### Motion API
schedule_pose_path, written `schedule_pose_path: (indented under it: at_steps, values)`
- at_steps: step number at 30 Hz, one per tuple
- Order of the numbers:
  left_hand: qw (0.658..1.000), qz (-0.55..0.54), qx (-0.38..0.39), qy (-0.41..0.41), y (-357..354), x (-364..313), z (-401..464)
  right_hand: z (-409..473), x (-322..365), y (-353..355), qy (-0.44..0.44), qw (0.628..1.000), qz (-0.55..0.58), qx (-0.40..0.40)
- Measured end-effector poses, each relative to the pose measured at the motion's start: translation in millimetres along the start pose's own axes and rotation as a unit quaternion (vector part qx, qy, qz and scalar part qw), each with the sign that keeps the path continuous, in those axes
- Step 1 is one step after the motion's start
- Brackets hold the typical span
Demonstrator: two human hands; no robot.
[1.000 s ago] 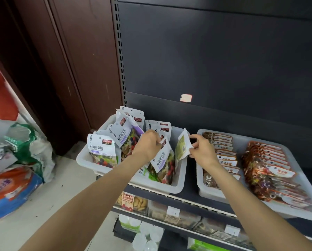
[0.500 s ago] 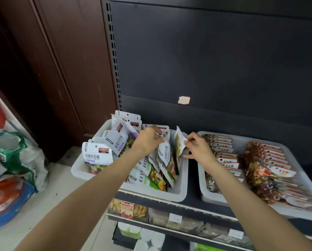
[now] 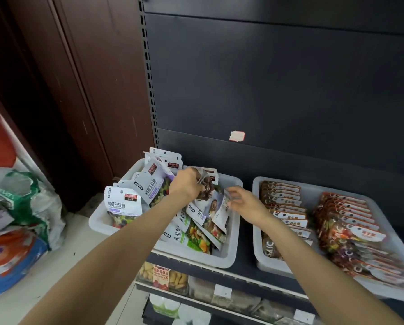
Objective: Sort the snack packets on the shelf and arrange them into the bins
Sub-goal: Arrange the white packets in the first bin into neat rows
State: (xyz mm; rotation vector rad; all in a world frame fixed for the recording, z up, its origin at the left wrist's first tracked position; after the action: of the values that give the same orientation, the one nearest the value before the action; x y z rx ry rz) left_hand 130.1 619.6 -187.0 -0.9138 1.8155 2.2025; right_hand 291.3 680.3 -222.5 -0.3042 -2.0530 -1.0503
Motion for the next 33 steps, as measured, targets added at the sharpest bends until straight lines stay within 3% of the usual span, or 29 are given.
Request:
schedule_pose_path:
  at_steps: [5,8,10,12,14,17,20,22,27,31,33]
  values:
    - [0.996,-0.056,-0.073,0.01,26,19,-13,6,3,-1,-0.011,0.996,-0.084,-0.007]
    - [0.984,-0.154,-0.084,0.022,24,28,-29,15,5,-6,-0.019,0.995,-0.091,-0.024]
    - [0.971,-0.224,-0.074,0.026,20,31,-34,22,5,-11,-0.043,0.998,-0.044,-0.009]
    - [0.967,-0.251,-0.047,0.01,21,30,-35,29,4,-13,-0.079,0.994,0.073,-0.004]
    - [0.962,-0.274,-0.007,-0.003,23,28,-35,31,4,-8,-0.088,0.984,0.152,-0.036]
    - [0.95,-0.311,0.038,0.007,19,29,-37,29,10,12,-0.063,0.986,0.096,-0.12]
    - [0.935,-0.347,0.038,0.069,16,32,-34,26,29,22,0.017,0.991,-0.046,-0.122]
    - [0.94,-0.33,0.034,0.083,15,31,-32,25,39,22,0.068,0.985,-0.11,-0.113]
    - [0.982,-0.168,0.082,0.006,2,15,-26,15,50,16,0.156,0.957,-0.207,-0.134]
    - [0.99,-0.123,0.069,-0.014,6,3,-19,-4,68,32,0.235,0.913,-0.234,-0.239]
    - [0.991,-0.11,0.079,-0.015,5,1,-18,-15,81,35,0.268,0.895,-0.253,-0.25]
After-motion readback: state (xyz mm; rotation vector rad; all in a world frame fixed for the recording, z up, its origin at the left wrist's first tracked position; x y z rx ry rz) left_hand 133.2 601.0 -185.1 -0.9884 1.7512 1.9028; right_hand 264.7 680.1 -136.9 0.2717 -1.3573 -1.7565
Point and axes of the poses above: each hand's wrist, its own z-axis towards the middle knuckle, its own y-axis out of the back of the hand, x = y × z, the point moved 7 cm from there along z, towards the middle knuckle, and after that the axes turned 12 degrees about -y, right-handed, at the moved point
